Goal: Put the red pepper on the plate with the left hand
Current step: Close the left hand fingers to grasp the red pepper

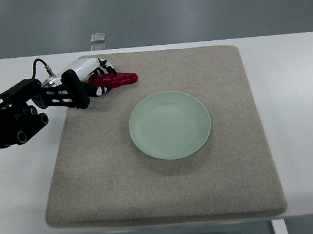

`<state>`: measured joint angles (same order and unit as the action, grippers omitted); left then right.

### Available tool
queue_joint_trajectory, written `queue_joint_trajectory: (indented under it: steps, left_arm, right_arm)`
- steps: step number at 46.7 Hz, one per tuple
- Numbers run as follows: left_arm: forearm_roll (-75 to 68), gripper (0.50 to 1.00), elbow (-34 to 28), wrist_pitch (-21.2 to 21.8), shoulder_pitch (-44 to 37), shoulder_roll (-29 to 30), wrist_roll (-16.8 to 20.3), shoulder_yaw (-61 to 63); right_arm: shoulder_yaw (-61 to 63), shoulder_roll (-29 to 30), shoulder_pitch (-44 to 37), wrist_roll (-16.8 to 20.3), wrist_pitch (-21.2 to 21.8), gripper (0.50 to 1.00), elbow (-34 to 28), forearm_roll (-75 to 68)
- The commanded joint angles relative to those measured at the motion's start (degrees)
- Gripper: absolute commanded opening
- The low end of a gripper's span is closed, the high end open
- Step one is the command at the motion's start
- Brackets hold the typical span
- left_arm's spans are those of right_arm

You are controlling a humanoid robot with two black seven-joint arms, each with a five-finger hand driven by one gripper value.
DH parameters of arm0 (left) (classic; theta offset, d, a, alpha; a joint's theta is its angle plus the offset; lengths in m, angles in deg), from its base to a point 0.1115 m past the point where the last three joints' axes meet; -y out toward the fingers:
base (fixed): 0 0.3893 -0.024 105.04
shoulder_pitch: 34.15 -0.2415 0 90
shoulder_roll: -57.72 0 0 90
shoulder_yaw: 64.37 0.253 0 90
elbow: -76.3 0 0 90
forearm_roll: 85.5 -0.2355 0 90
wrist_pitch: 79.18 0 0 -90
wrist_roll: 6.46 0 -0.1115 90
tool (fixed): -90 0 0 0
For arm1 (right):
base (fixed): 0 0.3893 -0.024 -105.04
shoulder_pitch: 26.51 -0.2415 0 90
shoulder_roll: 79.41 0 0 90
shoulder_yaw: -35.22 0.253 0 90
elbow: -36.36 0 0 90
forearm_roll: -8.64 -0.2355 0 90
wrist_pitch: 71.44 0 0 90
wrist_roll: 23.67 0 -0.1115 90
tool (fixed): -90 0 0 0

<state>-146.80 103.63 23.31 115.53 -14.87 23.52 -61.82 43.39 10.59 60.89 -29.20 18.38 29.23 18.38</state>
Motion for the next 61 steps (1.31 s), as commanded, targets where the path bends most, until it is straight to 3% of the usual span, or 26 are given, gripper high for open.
queue_joint_trajectory:
  steps: [1, 3, 6, 40, 61]
  left_arm:
    - [-0.1, 0.596, 0.0, 0.0, 0.0, 0.0, 0.0, 0.0]
    - [-0.1, 0.583, 0.0, 0.0, 0.0, 0.0, 0.0, 0.0]
    - [-0.1, 0.500, 0.0, 0.0, 0.0, 0.0, 0.0, 0.0]
    - [-0.4, 0.500, 0.9, 3.9, 0.3, 0.3, 2.4, -0.2]
    - [-0.4, 0.500, 6.9, 6.9, 1.1, 0.4, 5.0, -0.6]
  right_arm:
    - [0.0, 0.0, 0.0, 0.0, 0.0, 0.932, 0.0, 0.0]
    - [0.0, 0.0, 0.0, 0.0, 0.0, 0.932, 0.0, 0.0]
    - [0.0, 0.0, 0.0, 0.0, 0.0, 0.932, 0.0, 0.0]
    - [0.0, 0.0, 0.1, 0.0, 0.0, 0.932, 0.0, -0.1]
    - [0.0, 0.0, 0.0, 0.0, 0.0, 0.932, 0.0, 0.0]
